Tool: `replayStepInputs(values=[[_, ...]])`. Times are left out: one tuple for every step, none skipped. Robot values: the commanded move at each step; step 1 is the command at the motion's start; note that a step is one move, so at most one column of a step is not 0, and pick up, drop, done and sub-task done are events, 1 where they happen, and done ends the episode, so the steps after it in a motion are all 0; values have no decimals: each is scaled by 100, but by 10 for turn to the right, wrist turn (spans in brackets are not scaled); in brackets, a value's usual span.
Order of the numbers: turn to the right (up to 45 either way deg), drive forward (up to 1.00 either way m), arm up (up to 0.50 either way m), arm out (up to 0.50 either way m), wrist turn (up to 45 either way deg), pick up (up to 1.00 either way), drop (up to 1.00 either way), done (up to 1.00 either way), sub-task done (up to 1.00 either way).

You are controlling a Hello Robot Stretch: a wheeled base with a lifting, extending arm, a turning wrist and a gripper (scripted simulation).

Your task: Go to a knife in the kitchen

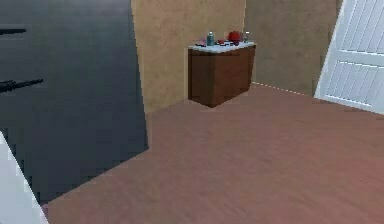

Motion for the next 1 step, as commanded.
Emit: replayStepInputs(values=[[0, 20, 0, 0, 0, 0, 0, 0, 0]])
